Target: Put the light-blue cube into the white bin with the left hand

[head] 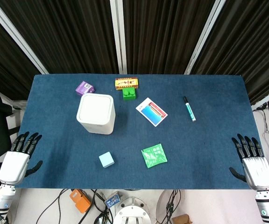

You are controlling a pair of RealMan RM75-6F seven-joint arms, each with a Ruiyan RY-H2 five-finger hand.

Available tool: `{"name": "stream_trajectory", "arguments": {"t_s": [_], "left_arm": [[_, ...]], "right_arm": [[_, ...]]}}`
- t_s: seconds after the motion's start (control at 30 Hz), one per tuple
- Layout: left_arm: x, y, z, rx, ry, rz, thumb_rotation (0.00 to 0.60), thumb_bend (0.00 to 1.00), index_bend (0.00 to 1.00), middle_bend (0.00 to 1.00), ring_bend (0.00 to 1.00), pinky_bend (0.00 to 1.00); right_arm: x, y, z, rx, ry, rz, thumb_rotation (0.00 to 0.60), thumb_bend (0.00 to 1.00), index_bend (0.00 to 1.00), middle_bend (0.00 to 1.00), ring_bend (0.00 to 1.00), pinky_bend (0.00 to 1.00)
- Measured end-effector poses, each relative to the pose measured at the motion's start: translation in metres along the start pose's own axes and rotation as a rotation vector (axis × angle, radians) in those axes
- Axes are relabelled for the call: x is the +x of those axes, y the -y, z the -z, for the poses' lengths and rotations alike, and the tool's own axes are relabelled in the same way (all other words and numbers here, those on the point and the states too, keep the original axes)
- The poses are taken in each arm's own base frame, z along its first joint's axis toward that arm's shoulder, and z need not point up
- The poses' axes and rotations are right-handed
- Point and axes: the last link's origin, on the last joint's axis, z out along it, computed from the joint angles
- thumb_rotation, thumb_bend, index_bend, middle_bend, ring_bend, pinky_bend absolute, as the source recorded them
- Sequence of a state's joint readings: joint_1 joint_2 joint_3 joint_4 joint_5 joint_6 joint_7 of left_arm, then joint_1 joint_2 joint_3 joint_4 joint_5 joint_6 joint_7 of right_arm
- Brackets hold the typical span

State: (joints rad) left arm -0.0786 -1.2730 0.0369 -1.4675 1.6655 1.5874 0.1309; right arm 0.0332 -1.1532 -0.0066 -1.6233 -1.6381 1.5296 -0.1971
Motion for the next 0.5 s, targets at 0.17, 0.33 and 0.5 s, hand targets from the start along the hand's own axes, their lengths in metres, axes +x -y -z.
{"name": "stream_trajectory", "arguments": {"t_s": [0.17,0.33,0.5], "left_arm": [[-0.001,-0.001,-0.001,-0.004,-0.001,0.003,0.600,0.19,0.09,0.06,0.01,0.10],[0.002,-0.010,-0.013,-0.060,-0.037,0.064,0.600,0.20,0.09,0.03,0.31,0.44],[0.013,-0.037,-0.048,-0.185,-0.062,0.179,0.600,0.32,0.09,0.09,0.67,0.78]], "right_arm": [[0.000,0.000,0.000,0.001,0.001,-0.001,0.600,0.31,0.00,0.00,0.00,0.00],[0.002,0.000,0.001,-0.003,-0.011,-0.007,0.600,0.31,0.00,0.00,0.00,0.00],[0.003,0.000,0.002,0.000,-0.013,-0.010,0.600,0.31,0.00,0.00,0.00,0.00]]}}
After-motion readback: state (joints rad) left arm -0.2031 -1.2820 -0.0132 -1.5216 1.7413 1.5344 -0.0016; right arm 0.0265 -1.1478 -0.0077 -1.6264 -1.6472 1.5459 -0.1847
